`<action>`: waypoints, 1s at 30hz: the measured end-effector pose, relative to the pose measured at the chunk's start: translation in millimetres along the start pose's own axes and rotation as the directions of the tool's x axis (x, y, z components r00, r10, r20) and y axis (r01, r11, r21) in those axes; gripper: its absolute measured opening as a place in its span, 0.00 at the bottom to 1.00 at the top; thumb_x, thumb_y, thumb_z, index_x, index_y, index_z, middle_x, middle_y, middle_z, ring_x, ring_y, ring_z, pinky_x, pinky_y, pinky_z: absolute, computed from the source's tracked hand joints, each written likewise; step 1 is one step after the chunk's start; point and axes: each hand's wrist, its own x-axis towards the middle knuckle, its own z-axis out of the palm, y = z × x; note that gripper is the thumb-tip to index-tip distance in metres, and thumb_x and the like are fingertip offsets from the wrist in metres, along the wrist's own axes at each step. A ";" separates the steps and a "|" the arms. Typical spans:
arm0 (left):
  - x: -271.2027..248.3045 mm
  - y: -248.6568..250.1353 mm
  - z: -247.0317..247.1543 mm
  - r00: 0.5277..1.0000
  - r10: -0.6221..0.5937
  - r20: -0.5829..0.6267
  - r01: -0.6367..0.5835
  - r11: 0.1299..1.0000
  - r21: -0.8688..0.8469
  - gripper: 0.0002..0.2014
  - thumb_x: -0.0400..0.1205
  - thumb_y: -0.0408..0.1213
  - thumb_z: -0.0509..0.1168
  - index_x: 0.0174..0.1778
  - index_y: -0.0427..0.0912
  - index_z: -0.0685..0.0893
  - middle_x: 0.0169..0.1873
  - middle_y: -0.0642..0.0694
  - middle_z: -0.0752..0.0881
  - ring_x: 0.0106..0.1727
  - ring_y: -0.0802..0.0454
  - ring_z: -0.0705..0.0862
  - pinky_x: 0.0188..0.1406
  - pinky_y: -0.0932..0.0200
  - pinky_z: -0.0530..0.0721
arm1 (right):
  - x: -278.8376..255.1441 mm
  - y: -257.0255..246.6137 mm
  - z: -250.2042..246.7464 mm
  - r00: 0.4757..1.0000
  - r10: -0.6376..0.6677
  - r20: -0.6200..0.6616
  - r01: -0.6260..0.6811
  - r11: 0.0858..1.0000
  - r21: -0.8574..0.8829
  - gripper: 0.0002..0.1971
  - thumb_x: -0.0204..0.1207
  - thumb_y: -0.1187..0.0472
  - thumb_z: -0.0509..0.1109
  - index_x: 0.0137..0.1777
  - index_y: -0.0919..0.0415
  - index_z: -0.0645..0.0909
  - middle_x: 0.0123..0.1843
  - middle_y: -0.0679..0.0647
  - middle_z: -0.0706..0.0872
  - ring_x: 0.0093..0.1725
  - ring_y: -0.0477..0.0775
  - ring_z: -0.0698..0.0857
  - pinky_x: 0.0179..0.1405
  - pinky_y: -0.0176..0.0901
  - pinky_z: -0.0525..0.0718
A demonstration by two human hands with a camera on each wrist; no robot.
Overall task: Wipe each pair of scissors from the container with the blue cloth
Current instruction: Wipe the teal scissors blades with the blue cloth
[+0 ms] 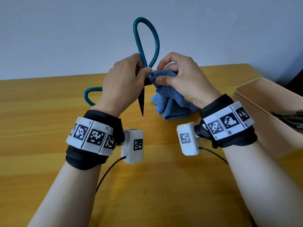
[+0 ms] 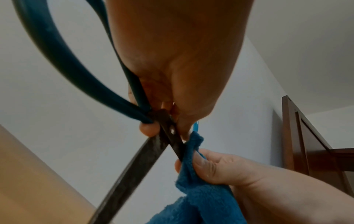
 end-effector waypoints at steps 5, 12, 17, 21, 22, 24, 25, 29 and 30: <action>0.2 -4.9 -8.4 0.999 -0.011 0.040 0.012 0.999 -0.031 0.14 0.86 0.49 0.64 0.46 0.40 0.78 0.32 0.48 0.83 0.35 0.37 0.85 0.41 0.35 0.85 | -0.8 -3.3 -0.2 1.000 0.010 0.021 -0.010 1.000 -0.010 0.14 0.76 0.64 0.77 0.58 0.61 0.78 0.44 0.51 0.93 0.37 0.45 0.90 0.35 0.33 0.84; 2.1 -7.4 -14.5 0.999 -0.016 0.038 0.019 0.998 -0.066 0.13 0.87 0.47 0.64 0.46 0.40 0.78 0.33 0.53 0.82 0.30 0.46 0.85 0.40 0.42 0.85 | -2.8 -5.1 -6.7 0.999 0.044 -0.009 -0.043 0.996 0.079 0.15 0.78 0.65 0.76 0.60 0.63 0.76 0.45 0.56 0.93 0.38 0.51 0.92 0.34 0.39 0.87; 2.0 -8.3 -17.7 0.999 -0.018 0.027 0.021 0.996 -0.089 0.13 0.88 0.45 0.64 0.48 0.37 0.79 0.34 0.54 0.82 0.22 0.56 0.82 0.32 0.51 0.81 | 0.7 -1.9 -11.4 0.997 0.060 -0.057 -0.055 0.995 0.088 0.17 0.76 0.64 0.77 0.60 0.60 0.75 0.46 0.56 0.92 0.40 0.51 0.93 0.39 0.43 0.91; 4.0 -17.7 -28.8 0.996 -0.072 -0.043 0.067 0.992 -0.109 0.14 0.89 0.46 0.63 0.47 0.38 0.78 0.36 0.51 0.83 0.26 0.49 0.83 0.30 0.58 0.79 | 6.0 12.3 -24.5 0.967 0.088 -0.240 -0.083 0.996 0.031 0.14 0.75 0.59 0.78 0.52 0.52 0.75 0.50 0.60 0.91 0.48 0.57 0.92 0.51 0.58 0.90; 4.7 -20.4 -32.0 0.993 -0.092 -0.071 0.082 0.989 -0.125 0.13 0.89 0.46 0.62 0.47 0.38 0.77 0.36 0.50 0.83 0.25 0.50 0.83 0.26 0.63 0.78 | 6.5 14.4 -26.9 0.955 0.097 -0.279 -0.089 0.995 0.042 0.13 0.75 0.58 0.78 0.49 0.50 0.74 0.50 0.60 0.90 0.49 0.58 0.91 0.53 0.60 0.90; 5.8 -22.4 -33.9 0.985 -0.141 -0.102 0.120 0.976 -0.183 0.13 0.90 0.46 0.60 0.47 0.39 0.76 0.36 0.48 0.83 0.23 0.55 0.81 0.22 0.69 0.75 | 8.4 17.6 -25.9 0.948 0.109 -0.300 -0.090 0.993 0.076 0.14 0.75 0.56 0.78 0.43 0.50 0.72 0.45 0.60 0.89 0.46 0.57 0.90 0.51 0.56 0.89; 5.9 -21.4 -32.3 0.981 -0.167 -0.101 0.141 0.964 -0.224 0.13 0.90 0.46 0.59 0.47 0.39 0.75 0.35 0.47 0.83 0.22 0.57 0.80 0.22 0.70 0.74 | 9.3 18.6 -22.2 0.953 0.114 -0.282 -0.093 0.992 0.085 0.14 0.75 0.55 0.77 0.42 0.51 0.71 0.42 0.60 0.86 0.43 0.56 0.88 0.47 0.53 0.86; 5.9 -12.8 -21.9 0.965 -0.255 -0.067 0.210 0.896 -0.392 0.12 0.92 0.44 0.56 0.45 0.42 0.74 0.30 0.46 0.84 0.20 0.59 0.77 0.22 0.69 0.74 | 10.2 23.6 -4.2 0.980 0.166 -0.114 -0.169 0.985 -0.024 0.08 0.78 0.53 0.75 0.43 0.56 0.82 0.46 0.55 0.90 0.46 0.54 0.88 0.51 0.50 0.86; 6.1 -11.0 -20.2 0.959 -0.276 -0.066 0.225 0.881 -0.417 0.12 0.92 0.44 0.56 0.46 0.41 0.74 0.29 0.46 0.83 0.19 0.59 0.77 0.22 0.68 0.74 | 9.3 25.1 -2.5 0.981 0.190 -0.049 -0.193 0.978 -0.078 0.08 0.79 0.52 0.74 0.46 0.57 0.86 0.50 0.52 0.91 0.51 0.51 0.88 0.56 0.50 0.87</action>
